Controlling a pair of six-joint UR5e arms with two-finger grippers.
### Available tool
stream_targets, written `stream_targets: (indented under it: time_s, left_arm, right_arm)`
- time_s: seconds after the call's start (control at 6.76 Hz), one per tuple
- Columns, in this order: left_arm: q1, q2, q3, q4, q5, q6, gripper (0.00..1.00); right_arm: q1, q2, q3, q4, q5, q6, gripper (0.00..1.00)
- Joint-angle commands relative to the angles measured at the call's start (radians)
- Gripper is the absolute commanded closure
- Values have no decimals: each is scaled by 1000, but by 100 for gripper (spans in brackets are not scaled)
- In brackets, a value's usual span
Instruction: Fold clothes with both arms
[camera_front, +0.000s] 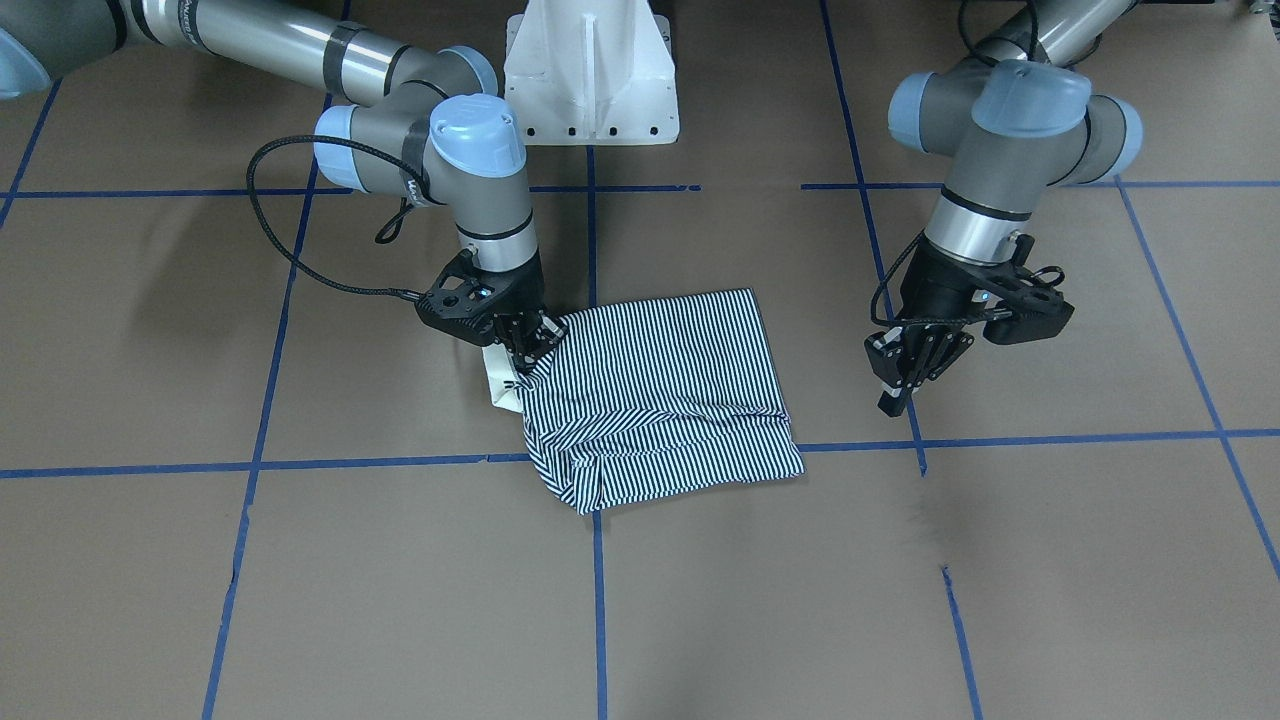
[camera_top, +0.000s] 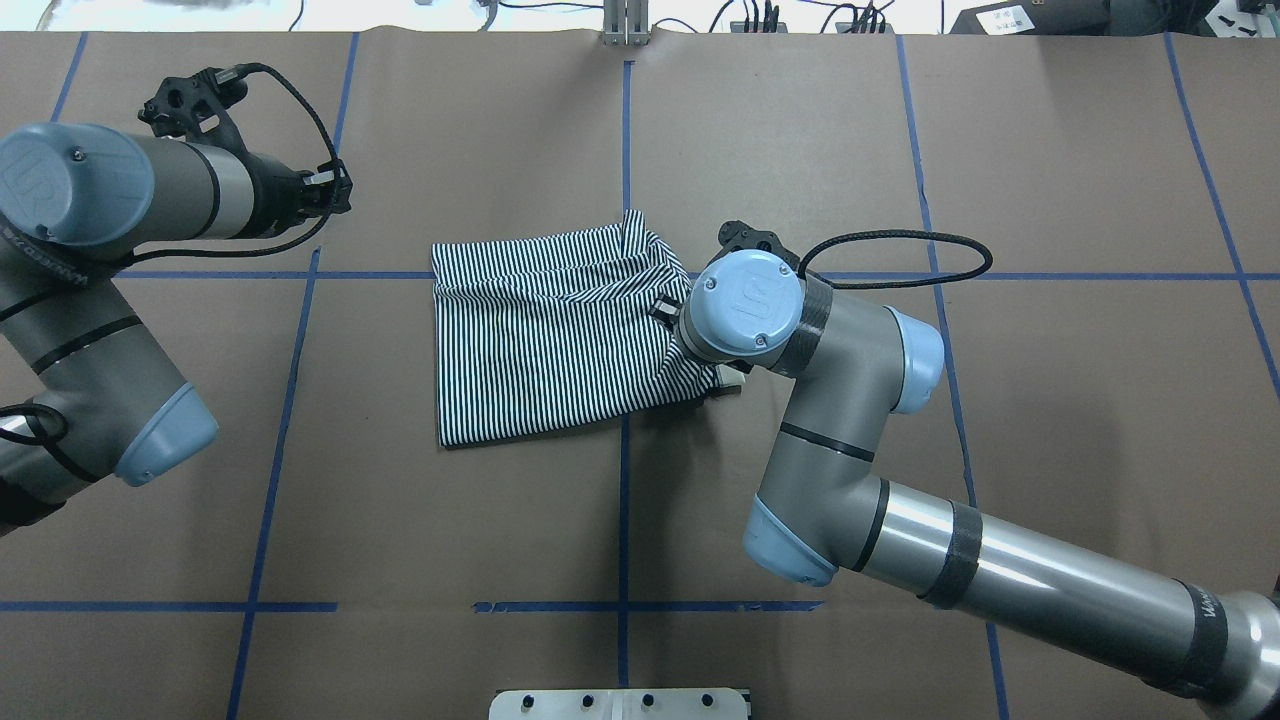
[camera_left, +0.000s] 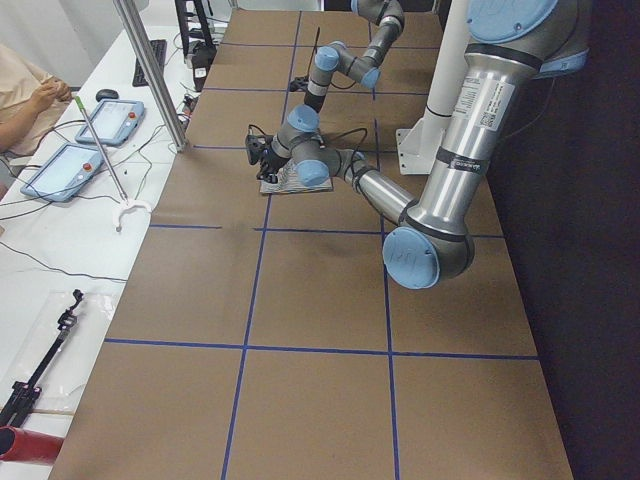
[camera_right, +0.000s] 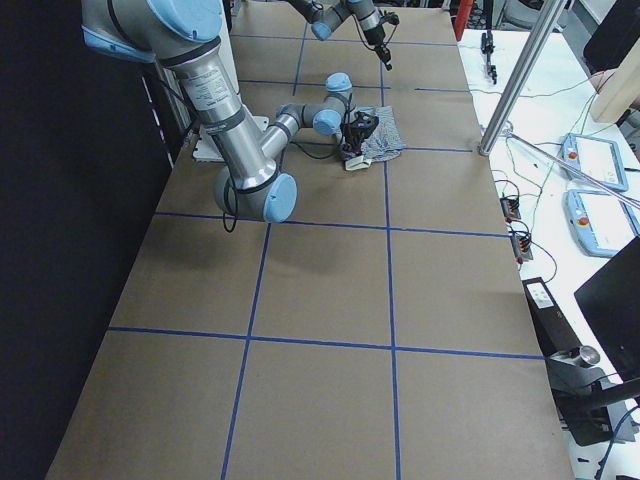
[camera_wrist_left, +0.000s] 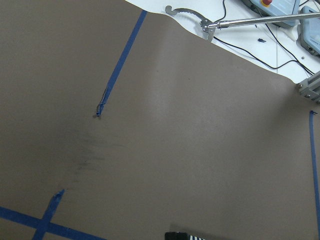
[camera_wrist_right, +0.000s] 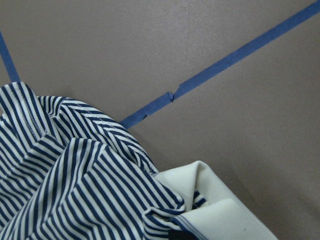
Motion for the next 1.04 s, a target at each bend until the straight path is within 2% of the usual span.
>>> stream_targets:
  time_s: [0.0,0.89]
  left_arm:
    - [0,-1,0,6,2,0,100]
    - [0,-3,0,6,2,0,100]
  right_arm:
    - [1,-3,-5,2,1,1,100]
    - [-6,-13,-8,3,1,-1,100]
